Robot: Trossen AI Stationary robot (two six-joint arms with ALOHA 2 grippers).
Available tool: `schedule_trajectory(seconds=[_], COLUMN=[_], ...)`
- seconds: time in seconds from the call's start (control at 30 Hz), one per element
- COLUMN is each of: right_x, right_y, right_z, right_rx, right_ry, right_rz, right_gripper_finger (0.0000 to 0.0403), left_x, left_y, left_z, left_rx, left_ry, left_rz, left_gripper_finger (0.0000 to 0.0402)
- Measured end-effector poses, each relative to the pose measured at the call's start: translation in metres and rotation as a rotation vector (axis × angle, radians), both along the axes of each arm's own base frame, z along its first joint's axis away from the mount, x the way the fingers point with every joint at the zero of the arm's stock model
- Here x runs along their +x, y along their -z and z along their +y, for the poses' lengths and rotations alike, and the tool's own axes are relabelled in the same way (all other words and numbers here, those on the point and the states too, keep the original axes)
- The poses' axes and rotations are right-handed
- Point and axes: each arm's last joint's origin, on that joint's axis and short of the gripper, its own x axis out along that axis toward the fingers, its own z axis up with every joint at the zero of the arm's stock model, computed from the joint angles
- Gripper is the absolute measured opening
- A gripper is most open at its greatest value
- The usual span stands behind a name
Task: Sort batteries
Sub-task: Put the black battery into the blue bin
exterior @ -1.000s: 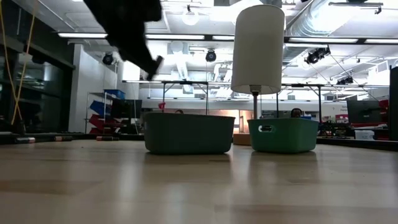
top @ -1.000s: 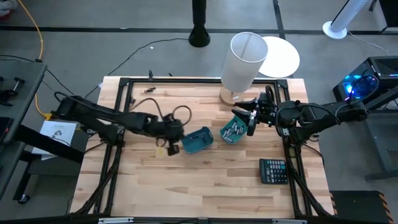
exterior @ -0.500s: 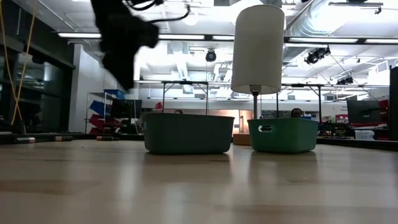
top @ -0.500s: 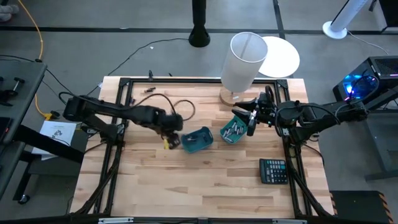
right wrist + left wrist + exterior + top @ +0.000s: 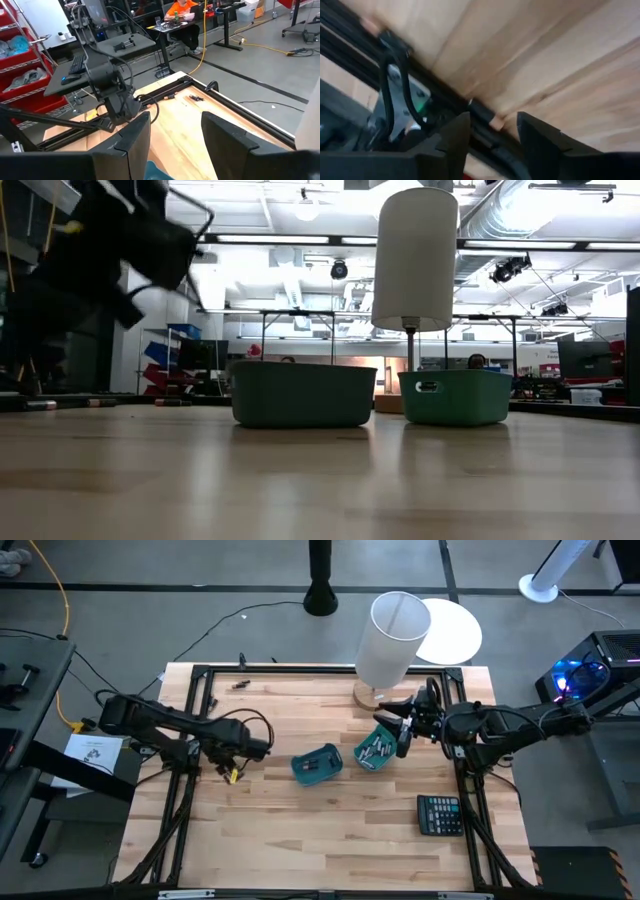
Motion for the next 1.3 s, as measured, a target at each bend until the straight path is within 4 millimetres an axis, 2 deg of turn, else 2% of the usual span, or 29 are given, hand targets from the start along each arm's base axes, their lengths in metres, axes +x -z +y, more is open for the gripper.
schedule_trajectory(seconds=[0.17,0.3,0.47,0.7,0.83,1.0,1.17,1.3], right_x=[0.000,0.000,0.000,0.000,0.000,0.000,0.000,0.000], right_y=[0.000,0.001,0.003,0.004,0.005,0.007,0.007,0.007], right_z=[-0.004,-0.005,-0.005,-0.005,-0.005,-0.004,-0.004,-0.004], right_rx=[0.002,-0.002,-0.004,-0.007,0.002,0.030,0.035,0.053], right_ry=[0.018,0.022,0.018,0.018,0.017,-0.016,-0.017,-0.013], right_rz=[0.002,0.010,0.030,0.047,0.047,0.058,0.057,0.053], right_gripper_finger=[0.0172,0.0172,0.0172,0.0172,0.0172,0.0172,0.0172,0.0172], left_x=[-0.003,-0.001,0.002,0.006,0.004,0.003,-0.012,-0.008], left_y=[0.011,0.018,0.036,0.068,0.084,0.088,0.093,0.093], left_z=[0.003,0.005,0.005,0.000,0.001,-0.002,-0.006,-0.010], left_rx=[-0.193,-0.258,-0.343,-0.476,-0.486,-0.462,-0.493,-0.507], left_ry=[0.018,0.097,0.177,0.236,0.279,0.334,0.346,0.309], left_rz=[0.067,0.115,0.259,0.449,0.477,0.399,0.416,0.409], left_gripper_finger=[0.0098,0.0070,0.0007,0.0001,0.0000,0.0000,0.0000,0.0000])
